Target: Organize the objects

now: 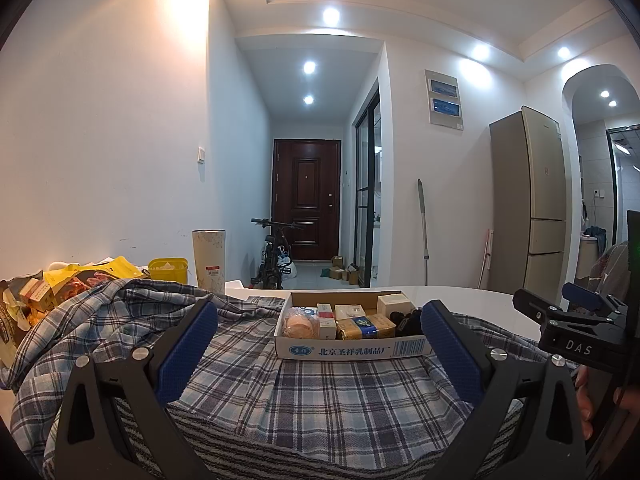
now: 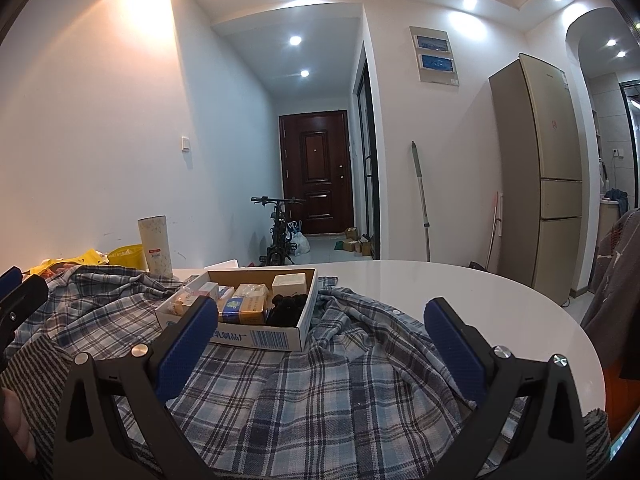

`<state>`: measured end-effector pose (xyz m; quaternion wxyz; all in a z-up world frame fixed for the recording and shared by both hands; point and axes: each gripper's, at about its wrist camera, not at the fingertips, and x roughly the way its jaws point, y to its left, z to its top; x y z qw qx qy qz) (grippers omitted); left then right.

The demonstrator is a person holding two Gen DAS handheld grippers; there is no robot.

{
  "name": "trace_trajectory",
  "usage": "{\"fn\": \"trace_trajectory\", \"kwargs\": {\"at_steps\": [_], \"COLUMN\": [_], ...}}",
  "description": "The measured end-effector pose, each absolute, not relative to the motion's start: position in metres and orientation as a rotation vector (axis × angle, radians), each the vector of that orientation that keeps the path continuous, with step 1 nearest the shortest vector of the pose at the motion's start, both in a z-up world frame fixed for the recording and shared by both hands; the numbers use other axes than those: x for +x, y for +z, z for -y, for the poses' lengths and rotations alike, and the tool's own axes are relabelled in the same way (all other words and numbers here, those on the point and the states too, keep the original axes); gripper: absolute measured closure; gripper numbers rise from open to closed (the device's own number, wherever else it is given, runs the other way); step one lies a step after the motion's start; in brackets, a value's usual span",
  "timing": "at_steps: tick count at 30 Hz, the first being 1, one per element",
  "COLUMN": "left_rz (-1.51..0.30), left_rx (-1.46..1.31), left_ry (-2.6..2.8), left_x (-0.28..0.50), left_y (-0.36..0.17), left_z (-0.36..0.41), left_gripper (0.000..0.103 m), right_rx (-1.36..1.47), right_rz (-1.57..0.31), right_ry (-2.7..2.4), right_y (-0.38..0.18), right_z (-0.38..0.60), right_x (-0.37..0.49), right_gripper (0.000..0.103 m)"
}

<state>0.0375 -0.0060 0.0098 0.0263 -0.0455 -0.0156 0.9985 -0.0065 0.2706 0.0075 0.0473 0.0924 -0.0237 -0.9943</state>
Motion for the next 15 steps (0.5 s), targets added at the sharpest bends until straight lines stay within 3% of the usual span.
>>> {"fn": "trace_trajectory", "kwargs": {"at_steps": [15], "left_rz": [0.048], "left_rx": [-0.141], "left_ry": [3.085], "left_x": [0.0378], "left_y": [0.0103], "left_z": [0.0063], "left_gripper": [0.000], "right_rx": [0.289], "right_rz": [0.072], "right_ry": [-3.032], "right_y": [0.0061], "right_z": [-0.2703], "right_x": [-0.0077], "right_gripper": [0.000]}}
